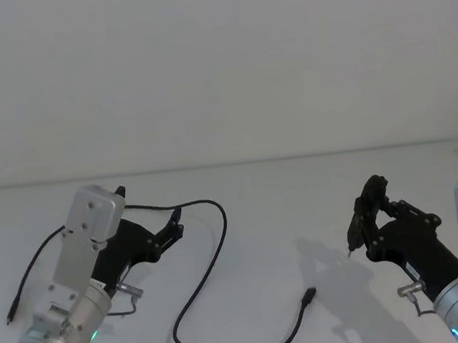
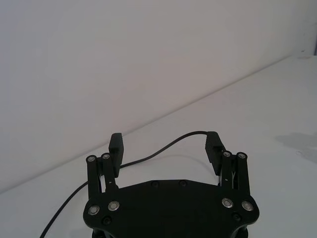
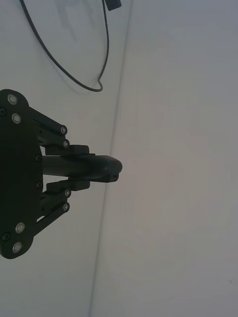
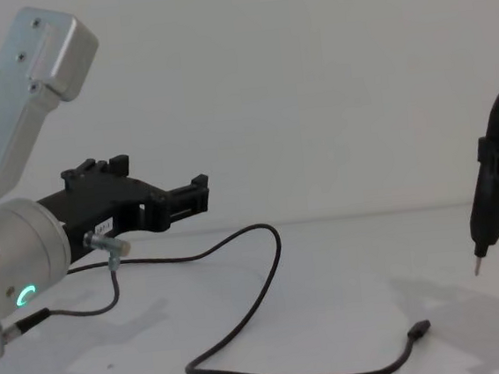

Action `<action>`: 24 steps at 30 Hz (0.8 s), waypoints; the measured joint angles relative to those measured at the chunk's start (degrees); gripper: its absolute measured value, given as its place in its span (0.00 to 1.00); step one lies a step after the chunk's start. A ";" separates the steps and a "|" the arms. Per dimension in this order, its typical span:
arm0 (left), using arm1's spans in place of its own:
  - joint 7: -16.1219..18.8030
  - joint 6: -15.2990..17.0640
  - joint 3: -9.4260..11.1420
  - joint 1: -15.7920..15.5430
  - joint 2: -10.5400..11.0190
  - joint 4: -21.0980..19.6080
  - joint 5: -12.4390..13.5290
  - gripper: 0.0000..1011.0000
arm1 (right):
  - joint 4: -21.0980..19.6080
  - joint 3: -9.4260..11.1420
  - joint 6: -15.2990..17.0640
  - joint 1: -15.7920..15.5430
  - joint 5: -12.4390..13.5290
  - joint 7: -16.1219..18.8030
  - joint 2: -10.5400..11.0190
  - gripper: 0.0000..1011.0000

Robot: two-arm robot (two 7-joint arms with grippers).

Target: Pick up the data cable with the one hand.

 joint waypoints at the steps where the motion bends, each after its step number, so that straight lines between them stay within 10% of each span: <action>1: 0.00 0.00 0.00 0.00 0.00 0.00 0.00 0.99 | 0.00 0.00 0.00 0.00 0.00 0.00 0.00 0.28; 24: -0.19 0.08 0.00 -0.07 -0.01 0.01 0.00 0.99 | 0.00 0.00 0.00 0.00 0.00 0.00 0.00 0.28</action>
